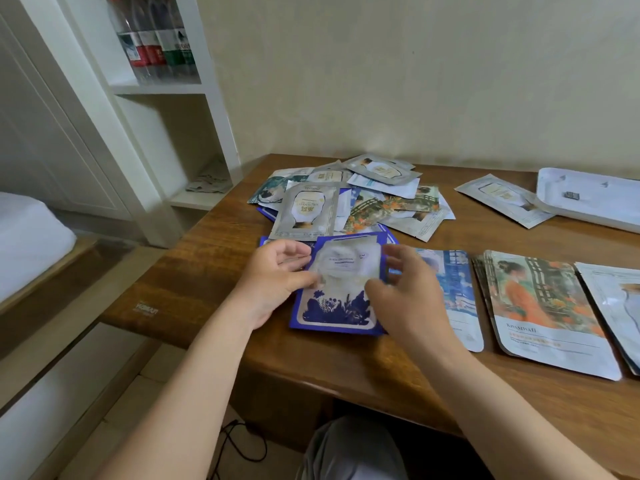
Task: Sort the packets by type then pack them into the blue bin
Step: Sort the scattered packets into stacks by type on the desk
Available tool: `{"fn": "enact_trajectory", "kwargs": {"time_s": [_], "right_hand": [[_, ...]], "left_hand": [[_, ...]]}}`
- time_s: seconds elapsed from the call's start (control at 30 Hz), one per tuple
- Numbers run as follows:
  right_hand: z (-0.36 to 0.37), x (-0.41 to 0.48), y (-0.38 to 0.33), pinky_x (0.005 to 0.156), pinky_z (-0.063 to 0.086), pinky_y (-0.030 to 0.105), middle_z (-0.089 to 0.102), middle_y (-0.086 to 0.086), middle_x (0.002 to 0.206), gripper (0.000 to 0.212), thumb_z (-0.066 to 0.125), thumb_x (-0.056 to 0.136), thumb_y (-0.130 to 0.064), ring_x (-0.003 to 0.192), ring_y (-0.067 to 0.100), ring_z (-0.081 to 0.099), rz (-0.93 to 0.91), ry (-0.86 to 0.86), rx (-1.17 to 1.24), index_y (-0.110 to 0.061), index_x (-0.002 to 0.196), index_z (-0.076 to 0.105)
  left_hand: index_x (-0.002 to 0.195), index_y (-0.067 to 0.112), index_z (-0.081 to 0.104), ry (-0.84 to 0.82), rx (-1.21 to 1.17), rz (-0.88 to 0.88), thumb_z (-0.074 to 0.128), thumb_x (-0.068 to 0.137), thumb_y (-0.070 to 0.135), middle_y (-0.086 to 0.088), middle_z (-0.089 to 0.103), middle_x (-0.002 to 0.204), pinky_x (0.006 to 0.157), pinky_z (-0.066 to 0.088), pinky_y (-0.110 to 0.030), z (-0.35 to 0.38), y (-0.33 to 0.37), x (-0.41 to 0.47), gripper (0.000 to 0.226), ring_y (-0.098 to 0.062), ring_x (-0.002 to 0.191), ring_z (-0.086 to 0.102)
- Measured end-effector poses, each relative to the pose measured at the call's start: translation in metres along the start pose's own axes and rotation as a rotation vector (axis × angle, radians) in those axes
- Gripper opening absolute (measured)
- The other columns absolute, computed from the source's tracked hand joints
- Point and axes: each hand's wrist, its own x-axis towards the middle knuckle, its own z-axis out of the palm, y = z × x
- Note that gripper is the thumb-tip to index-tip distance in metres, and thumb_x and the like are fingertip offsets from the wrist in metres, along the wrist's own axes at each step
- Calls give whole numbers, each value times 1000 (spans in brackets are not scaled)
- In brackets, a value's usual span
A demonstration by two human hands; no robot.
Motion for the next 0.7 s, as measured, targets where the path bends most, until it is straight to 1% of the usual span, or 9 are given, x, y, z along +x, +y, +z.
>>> {"fn": "enact_trajectory", "kwargs": {"time_s": [0.07,0.1,0.17,0.27,0.33,0.4,0.5,0.6,0.7], "right_hand": [[3,-2,3,110,42,36,29,6,161,57,59,95,-15,143,26,38,-204,-48,-474,-20,150,41],[8,-5,4,118,32,40,20,8,165,57,56,97,-21,149,29,27,-290,-97,-609,-20,152,39],[21,-10,8,124,17,51,11,9,168,58,46,102,-40,154,33,12,-342,-234,-801,-24,156,30],[30,-13,16,123,-7,60,-3,6,170,65,23,103,-58,155,36,-7,-299,-343,-1023,-32,161,8],[30,-15,19,123,-9,57,-7,6,170,66,17,103,-60,155,36,-12,-308,-373,-1057,-33,162,1],[29,-18,18,125,-7,53,-9,6,170,67,16,104,-59,155,37,-14,-319,-407,-1068,-31,162,-2],[28,-23,16,125,-6,52,-11,6,170,67,16,104,-58,154,37,-15,-328,-439,-1085,-31,162,-4],[27,-27,15,124,-6,52,-12,7,170,67,17,104,-59,154,38,-15,-338,-471,-1105,-31,162,-5],[26,-28,13,125,-4,53,-10,7,170,68,17,104,-59,154,39,-13,-344,-479,-1109,-30,162,-2]], "left_hand": [[106,16,69,-51,76,33,87,73,-7,-1,72,116,96,58,-33,3,0,-1,44,-7,114,67],[103,19,70,-71,129,63,86,76,-5,2,72,115,96,58,-32,4,-2,-1,40,-6,114,67],[99,23,71,-70,220,128,79,85,0,6,73,113,96,58,-30,6,-4,1,29,-6,110,69],[97,22,72,-1,346,217,64,97,2,6,74,105,86,61,-30,5,-7,6,22,-12,99,72],[104,24,72,14,536,298,60,99,4,10,71,110,92,58,-31,4,-10,12,24,-8,105,67],[123,23,71,-51,723,388,55,102,5,8,67,128,106,50,-36,4,-11,21,32,-9,122,59],[144,32,58,-215,939,454,46,108,18,9,46,157,125,22,-44,12,-8,42,41,-14,151,31],[151,47,42,-320,1098,337,33,110,41,17,21,168,125,2,-49,22,-6,61,43,-11,157,7],[153,53,33,-309,1169,309,23,110,46,21,12,169,124,-4,-50,26,-10,72,45,-8,157,-1]]}}
